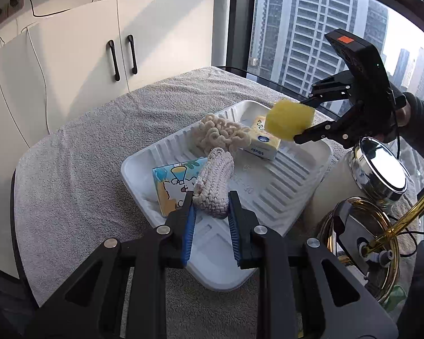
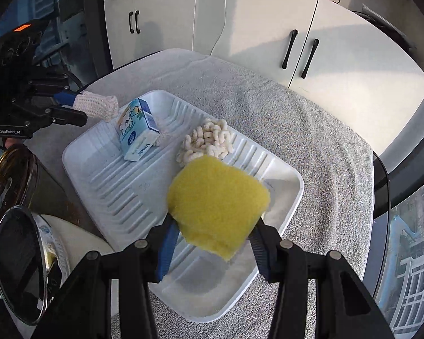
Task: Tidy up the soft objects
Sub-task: 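Carry the sock and yellow sponge with both tools over the white tray, then release the sock into the tray with left while right releases the sponge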
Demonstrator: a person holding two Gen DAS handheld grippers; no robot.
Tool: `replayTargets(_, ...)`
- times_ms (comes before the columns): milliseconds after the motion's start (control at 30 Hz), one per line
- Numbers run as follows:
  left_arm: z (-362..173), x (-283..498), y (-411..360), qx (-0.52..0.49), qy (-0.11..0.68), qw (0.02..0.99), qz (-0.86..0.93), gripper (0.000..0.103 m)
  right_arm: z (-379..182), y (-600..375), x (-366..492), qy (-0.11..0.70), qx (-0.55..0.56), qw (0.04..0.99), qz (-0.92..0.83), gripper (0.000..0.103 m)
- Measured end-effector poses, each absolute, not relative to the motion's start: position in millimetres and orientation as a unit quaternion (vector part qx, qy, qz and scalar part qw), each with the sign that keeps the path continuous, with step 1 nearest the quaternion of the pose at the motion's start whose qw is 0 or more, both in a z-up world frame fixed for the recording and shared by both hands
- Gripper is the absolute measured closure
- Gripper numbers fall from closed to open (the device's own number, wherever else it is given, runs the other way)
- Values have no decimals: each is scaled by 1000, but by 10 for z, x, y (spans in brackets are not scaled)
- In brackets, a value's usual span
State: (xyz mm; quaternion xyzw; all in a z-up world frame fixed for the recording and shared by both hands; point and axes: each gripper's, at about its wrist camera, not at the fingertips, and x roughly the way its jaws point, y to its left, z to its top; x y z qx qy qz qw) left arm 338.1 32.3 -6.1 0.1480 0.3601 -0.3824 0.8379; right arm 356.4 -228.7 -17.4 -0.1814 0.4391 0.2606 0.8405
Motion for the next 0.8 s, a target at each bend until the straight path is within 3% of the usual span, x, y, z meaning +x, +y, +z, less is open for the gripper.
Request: replayTargets(800,-553,3391,312,154,402,823,-371,81,-551,-2310,3547,454,-181,829,270,50)
